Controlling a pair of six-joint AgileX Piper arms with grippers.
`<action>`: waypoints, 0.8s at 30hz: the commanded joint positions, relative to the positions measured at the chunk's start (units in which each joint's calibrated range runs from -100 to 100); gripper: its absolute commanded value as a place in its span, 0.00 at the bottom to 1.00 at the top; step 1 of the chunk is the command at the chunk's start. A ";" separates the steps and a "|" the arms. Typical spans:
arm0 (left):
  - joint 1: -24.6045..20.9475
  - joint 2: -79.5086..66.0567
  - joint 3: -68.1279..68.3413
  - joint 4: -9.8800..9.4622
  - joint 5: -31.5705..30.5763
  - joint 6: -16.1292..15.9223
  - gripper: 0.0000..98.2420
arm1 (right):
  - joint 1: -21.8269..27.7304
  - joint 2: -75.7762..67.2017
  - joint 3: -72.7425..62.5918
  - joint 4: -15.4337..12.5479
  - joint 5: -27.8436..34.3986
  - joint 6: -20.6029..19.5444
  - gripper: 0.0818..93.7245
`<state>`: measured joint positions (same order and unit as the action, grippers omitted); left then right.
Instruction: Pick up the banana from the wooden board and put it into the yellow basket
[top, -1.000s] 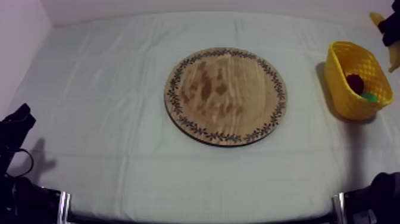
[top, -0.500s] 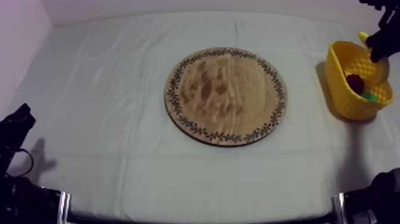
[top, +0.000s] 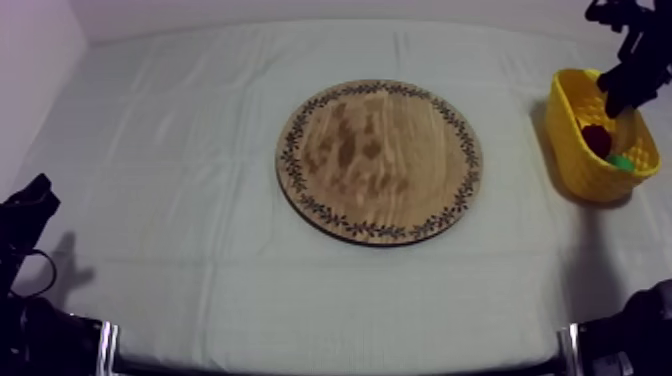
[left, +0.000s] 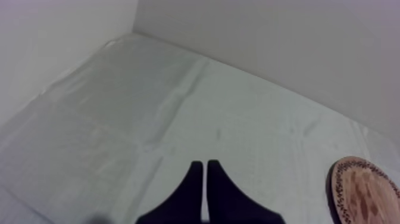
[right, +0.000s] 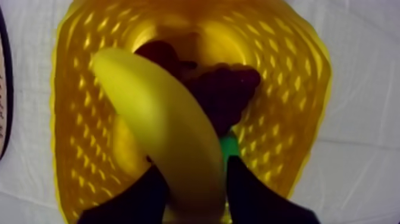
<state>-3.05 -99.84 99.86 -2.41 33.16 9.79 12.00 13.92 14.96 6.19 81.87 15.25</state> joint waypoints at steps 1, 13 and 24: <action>-0.02 0.02 0.03 -0.01 -0.01 0.01 0.00 | 0.05 0.34 -0.14 0.06 0.12 -0.12 0.47; -0.02 0.02 0.03 -0.01 -0.01 0.01 0.00 | -0.40 0.35 -0.23 -0.07 -0.47 -0.80 0.84; -0.02 0.02 0.03 -0.01 -0.01 0.01 0.00 | -0.29 -5.71 1.25 -1.01 -2.09 -0.75 0.88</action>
<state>-3.05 -99.84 99.86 -2.41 33.16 9.79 11.69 9.21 16.01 5.41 80.10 14.26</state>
